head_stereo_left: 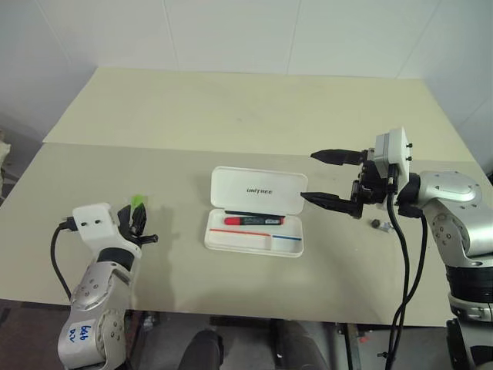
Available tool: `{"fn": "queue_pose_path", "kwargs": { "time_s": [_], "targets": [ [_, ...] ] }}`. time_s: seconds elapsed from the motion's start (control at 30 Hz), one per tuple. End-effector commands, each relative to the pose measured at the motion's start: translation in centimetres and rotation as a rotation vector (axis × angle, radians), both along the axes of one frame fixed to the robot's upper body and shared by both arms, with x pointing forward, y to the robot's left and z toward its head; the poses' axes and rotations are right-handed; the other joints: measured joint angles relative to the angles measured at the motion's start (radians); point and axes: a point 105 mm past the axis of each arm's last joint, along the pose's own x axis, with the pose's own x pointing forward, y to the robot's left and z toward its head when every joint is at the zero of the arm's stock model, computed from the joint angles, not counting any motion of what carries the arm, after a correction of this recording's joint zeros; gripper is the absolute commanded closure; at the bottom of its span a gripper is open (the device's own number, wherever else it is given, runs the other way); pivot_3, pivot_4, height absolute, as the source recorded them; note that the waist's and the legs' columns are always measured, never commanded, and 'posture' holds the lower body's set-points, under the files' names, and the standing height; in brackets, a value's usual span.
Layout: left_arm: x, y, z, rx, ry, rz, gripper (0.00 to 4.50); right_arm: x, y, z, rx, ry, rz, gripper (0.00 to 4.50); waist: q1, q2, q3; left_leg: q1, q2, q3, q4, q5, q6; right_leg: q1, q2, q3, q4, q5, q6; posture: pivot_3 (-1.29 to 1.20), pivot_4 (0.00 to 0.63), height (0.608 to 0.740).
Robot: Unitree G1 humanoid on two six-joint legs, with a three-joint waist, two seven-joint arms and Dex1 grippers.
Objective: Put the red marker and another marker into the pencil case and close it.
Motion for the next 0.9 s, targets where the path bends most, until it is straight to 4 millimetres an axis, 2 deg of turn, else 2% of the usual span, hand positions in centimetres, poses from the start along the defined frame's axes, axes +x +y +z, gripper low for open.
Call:
{"fn": "queue_pose_path", "kwargs": {
  "time_s": [0.03,0.33,0.43,0.53,0.9],
  "targets": [
    [-0.2,0.2,0.3,0.016,-0.009,0.0,3.24,-0.6,-0.2,1.1,0.003,-0.064,-0.009,0.0,0.0,0.0,0.0,0.0,0.0,0.0,0.0,0.0,0.0,0.0,0.0,0.0,0.0,0.0,0.0,0.0,0.15,0.74],
    [-0.3,0.3,-1.0,-0.032,0.049,0.025,3.24,-0.8,-0.3,1.2,-0.006,-0.065,-0.015,0.0,0.0,0.0,0.0,0.0,0.0,0.0,0.0,0.0,0.0,0.0,0.0,0.0,0.0,0.0,0.0,0.0,0.15,0.74],
    [-0.4,0.2,-1.5,-0.04,0.076,0.028,2.67,-0.8,-0.2,1.2,-0.01,-0.067,-0.013,0.0,0.001,0.0,0.0,0.0,0.0,0.0,0.0,0.0,0.0,0.0,0.0,0.0,0.0,0.0,0.0,0.0,0.15,0.74],
    [-0.5,0.3,-2.2,-0.02,0.117,0.027,1.69,-0.9,-0.2,1.2,-0.01,-0.068,-0.015,0.0,0.0,0.0,0.0,0.0,0.0,0.0,0.0,0.0,0.0,0.0,0.0,0.0,0.0,0.0,0.0,0.0,0.15,0.74],
    [-0.5,0.2,-3.0,-0.011,0.16,0.014,1.69,-0.9,-0.2,1.3,-0.009,-0.07,-0.022,0.0,0.0,0.0,0.0,0.0,0.0,0.0,0.0,0.0,0.0,0.0,0.0,0.0,-0.001,0.0,0.0,0.0,0.15,0.74]
  ]
}}
